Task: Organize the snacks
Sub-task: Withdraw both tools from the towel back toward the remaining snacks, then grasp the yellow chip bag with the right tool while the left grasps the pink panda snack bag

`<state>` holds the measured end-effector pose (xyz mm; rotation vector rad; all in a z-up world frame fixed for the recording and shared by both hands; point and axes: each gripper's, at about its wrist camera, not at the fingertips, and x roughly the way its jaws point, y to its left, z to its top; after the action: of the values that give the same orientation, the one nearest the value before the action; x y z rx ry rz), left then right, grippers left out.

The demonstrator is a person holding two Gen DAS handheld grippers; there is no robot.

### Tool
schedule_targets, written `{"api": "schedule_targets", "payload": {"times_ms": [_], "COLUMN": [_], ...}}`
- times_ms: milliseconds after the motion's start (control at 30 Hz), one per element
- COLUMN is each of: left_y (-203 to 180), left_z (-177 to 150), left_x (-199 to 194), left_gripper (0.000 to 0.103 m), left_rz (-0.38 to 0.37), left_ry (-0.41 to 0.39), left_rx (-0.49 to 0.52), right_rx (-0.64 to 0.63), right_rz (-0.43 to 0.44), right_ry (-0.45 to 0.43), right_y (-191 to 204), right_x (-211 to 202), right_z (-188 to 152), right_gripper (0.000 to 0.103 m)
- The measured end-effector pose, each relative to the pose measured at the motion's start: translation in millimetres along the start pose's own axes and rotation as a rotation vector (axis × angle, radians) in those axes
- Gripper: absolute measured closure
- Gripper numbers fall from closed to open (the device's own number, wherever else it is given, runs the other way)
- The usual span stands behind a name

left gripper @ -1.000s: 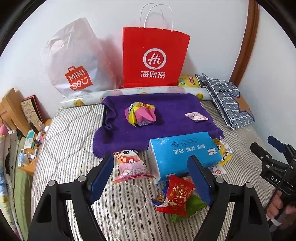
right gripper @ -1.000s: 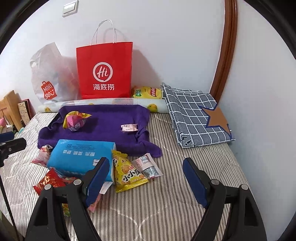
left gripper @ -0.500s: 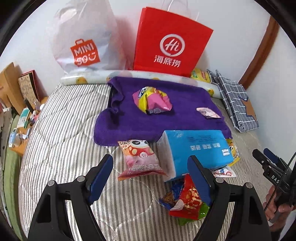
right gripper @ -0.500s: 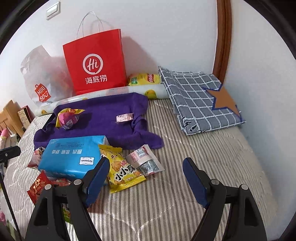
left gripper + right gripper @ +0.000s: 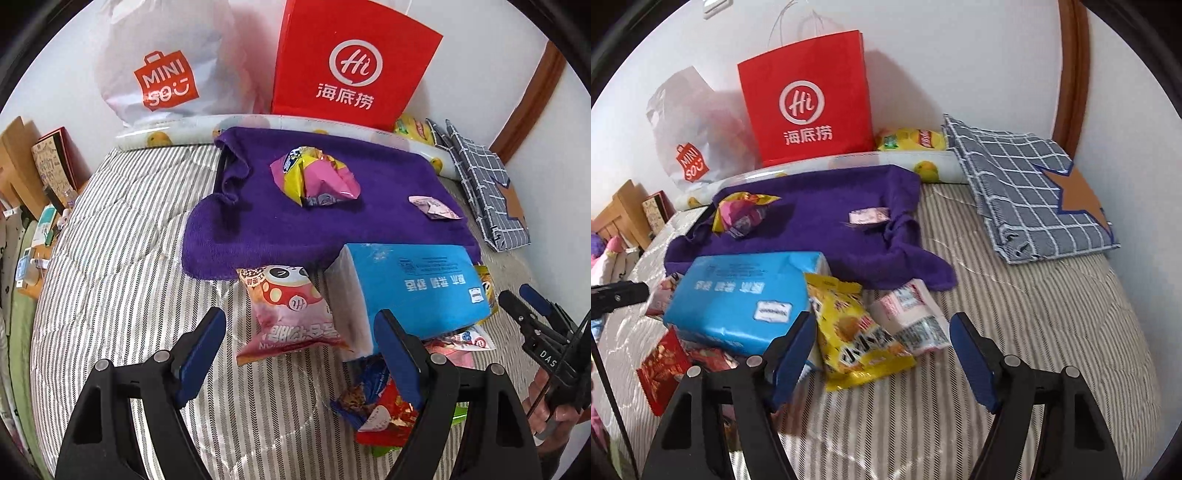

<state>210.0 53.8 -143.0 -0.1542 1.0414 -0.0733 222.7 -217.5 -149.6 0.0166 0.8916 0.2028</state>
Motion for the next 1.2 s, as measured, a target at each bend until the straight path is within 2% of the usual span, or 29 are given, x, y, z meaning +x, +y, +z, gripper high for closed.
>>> {"api": "schedule_targets", "payload": {"times_ms": [133, 267, 400, 467, 600, 800, 1067, 1133, 1167, 1200], "left_y": [3, 6, 8, 9, 12, 12, 25, 30, 32, 35], "left_z": [2, 3, 1, 1, -1, -2, -2, -3, -3, -4], "left_x": [3, 7, 9, 11, 14, 14, 6, 4, 3, 3], "left_gripper": [0.021, 0.021, 0.021, 0.021, 0.021, 0.021, 0.021, 0.021, 0.021, 0.021], "left_rz": [0.000, -0.001, 0.003, 0.003, 0.002, -0.002, 0.015, 0.023, 0.026, 0.031], "left_ry": [0.007, 0.016, 0.026, 0.030, 0.039, 0.045, 0.033, 0.026, 0.025, 0.025], "left_rx": [-0.004, -0.009, -0.005, -0.003, -0.009, -0.007, -0.024, -0.032, -0.033, -0.035], "right_rx": [-0.017, -0.034, -0.009, 0.033, 0.081, 0.020, 0.032, 0.027, 0.033, 0.044], "right_rz": [0.019, 0.000, -0.029, -0.023, 0.001, -0.042, -0.023, -0.002, 0.019, 0.036], "right_ry": [-0.011, -0.005, 0.031, 0.043, 0.048, 0.083, 0.105, 0.111, 0.112, 0.111], "right_y": [9, 16, 10, 1, -9, 3, 1, 1, 1, 1], "right_x": [5, 17, 29, 31, 29, 41, 52, 51, 50, 48], "right_z": [8, 14, 15, 14, 11, 7, 6, 6, 7, 7], "right_gripper": [0.030, 0.031, 0.047, 0.049, 0.049, 0.049, 0.049, 0.061, 0.073, 0.076]}}
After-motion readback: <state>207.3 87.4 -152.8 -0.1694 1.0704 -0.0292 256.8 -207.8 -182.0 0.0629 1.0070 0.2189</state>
